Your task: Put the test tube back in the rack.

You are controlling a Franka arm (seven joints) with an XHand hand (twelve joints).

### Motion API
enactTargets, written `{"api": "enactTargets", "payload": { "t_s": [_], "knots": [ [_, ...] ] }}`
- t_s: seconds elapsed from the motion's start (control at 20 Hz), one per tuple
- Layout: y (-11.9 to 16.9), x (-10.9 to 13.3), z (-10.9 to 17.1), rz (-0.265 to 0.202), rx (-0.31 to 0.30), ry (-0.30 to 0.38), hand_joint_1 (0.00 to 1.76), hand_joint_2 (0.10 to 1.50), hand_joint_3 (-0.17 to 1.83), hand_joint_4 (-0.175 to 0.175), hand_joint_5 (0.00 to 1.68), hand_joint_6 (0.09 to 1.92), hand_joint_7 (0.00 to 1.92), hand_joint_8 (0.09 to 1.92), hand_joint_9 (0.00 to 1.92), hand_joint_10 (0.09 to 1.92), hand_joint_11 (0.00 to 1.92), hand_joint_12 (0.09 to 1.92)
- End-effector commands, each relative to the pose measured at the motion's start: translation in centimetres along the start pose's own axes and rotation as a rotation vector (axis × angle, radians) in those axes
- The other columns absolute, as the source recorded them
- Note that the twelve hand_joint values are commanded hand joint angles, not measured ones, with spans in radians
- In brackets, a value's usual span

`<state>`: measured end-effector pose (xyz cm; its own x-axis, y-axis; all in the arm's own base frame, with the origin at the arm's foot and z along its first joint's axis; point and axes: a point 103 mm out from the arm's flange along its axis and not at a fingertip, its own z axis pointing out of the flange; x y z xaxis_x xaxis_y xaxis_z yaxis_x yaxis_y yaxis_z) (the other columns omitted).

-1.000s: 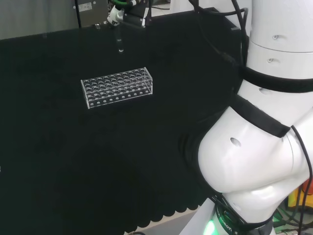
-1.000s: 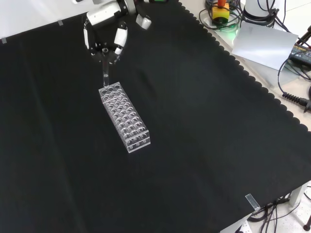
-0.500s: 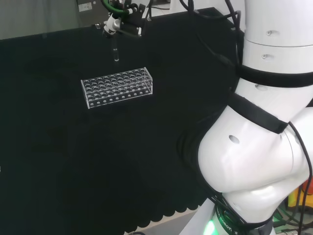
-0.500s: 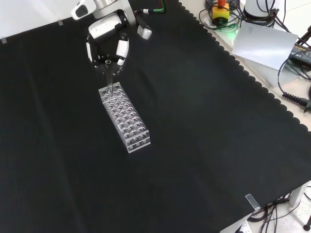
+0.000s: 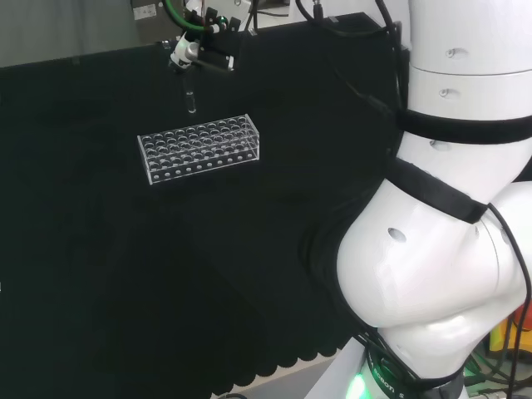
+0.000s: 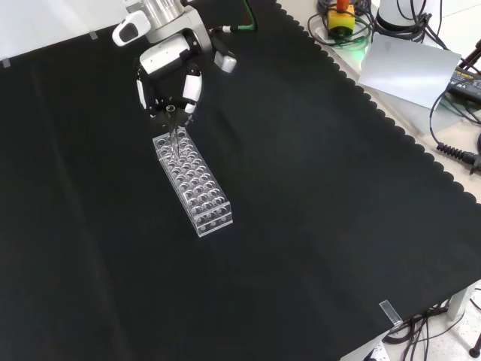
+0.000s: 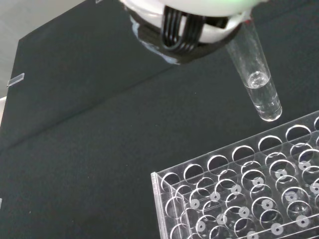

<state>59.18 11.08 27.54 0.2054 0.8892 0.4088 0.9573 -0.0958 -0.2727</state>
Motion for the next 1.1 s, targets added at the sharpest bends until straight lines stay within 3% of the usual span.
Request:
{"api": "enactTargets", "payload": {
  "t_s": [0.05, 0.35, 0.6, 1.1],
  "knots": [
    [0.3, 2.3, 1.4, 0.009, -0.002, -0.032, 1.42, 0.86, 0.24, -0.175, 1.25, 0.56, 1.64, 0.61, 1.26, 0.61, 1.09, 1.04],
    [0.7, 2.1, 1.7, 0.009, 0.026, -0.004, 1.42, 0.86, 0.24, -0.175, 1.25, 0.56, 1.64, 0.61, 1.26, 0.61, 1.09, 1.04],
    [1.0, 2.3, 2.1, 0.024, 0.028, -0.019, 1.42, 0.86, 0.24, -0.175, 1.25, 0.56, 1.64, 0.61, 1.26, 0.61, 1.09, 1.04],
    [2.6, -2.9, 2.6, 0.043, 0.042, 0.018, 1.42, 0.86, 0.23, -0.175, 1.25, 0.56, 1.64, 0.61, 1.26, 0.61, 1.09, 1.04]
  ]
}}
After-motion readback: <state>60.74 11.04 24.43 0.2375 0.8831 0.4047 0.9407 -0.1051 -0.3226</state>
